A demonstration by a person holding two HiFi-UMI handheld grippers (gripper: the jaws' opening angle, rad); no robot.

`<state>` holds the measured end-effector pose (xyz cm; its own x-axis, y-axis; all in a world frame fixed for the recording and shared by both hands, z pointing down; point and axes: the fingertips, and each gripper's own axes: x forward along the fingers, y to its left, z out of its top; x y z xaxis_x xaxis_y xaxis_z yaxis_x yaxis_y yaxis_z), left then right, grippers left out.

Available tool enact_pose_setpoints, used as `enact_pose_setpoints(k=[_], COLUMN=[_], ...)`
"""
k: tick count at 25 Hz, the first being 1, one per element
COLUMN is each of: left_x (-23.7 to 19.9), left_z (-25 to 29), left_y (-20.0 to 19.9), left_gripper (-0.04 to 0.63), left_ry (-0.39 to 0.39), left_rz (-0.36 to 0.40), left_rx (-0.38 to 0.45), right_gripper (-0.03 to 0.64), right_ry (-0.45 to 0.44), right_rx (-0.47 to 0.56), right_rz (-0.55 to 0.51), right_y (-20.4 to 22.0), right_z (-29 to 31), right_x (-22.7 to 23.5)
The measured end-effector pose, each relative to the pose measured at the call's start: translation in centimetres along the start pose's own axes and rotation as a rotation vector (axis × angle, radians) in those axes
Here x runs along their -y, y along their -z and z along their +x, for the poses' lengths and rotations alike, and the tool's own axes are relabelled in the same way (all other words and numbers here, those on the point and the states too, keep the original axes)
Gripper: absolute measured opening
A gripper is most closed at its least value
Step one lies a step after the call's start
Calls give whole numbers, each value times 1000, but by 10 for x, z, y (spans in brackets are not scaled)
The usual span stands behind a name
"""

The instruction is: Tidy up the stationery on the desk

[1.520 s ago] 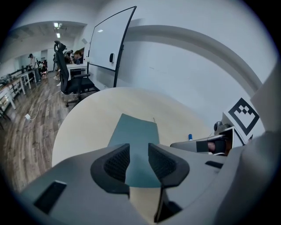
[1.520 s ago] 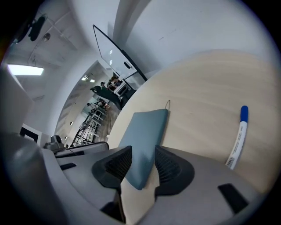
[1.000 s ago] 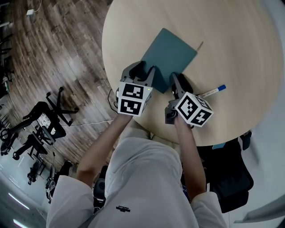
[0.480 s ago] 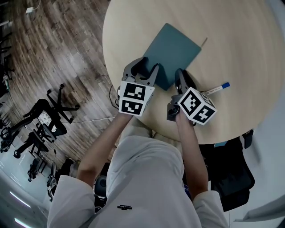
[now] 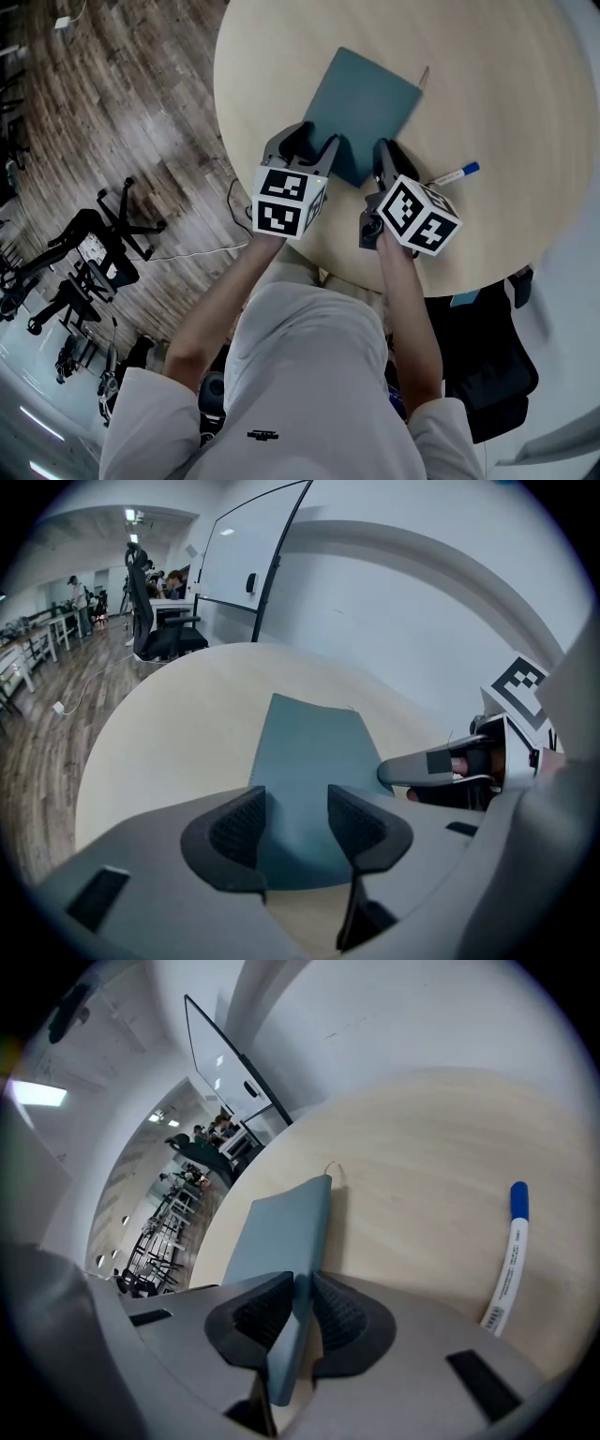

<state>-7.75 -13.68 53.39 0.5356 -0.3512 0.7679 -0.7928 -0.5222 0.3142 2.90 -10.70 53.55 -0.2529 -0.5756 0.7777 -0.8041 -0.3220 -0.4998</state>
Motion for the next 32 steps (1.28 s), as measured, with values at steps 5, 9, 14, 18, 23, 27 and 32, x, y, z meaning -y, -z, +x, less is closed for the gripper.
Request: enact_pose_setpoints(k=[5,9,14,18,23,27,32], left_x=[21,34,54,71,95,111,127], left_z=[-5,-11,-19,-25,-34,-39,-48], left_y=[19,34,53,70,98,114,136], left_gripper=[199,211,216,227,229,232,232], left_ry=[1,-7,-13,-22,-15,-27,-20], left_rz=[-8,-39,-94,-126,-142,-166,-188], left_rx=[-21,-15,-1,-3,-26,-24,-42], right_gripper=[87,87,87,87,87,87,87], right_ry=[-5,-43,-81,-87,-95,-110,-115], right_rx=[-32,-73,-122,-136,-164,-190,-213], right_rz=[-64,-107,-186,-223,-305,-343,-386], right_y=[10,21,33,45,60,69,88], right_z=[-14,-24,-38,-51,-59,-67,-77], right_x=[13,20,31,38,43,50,55])
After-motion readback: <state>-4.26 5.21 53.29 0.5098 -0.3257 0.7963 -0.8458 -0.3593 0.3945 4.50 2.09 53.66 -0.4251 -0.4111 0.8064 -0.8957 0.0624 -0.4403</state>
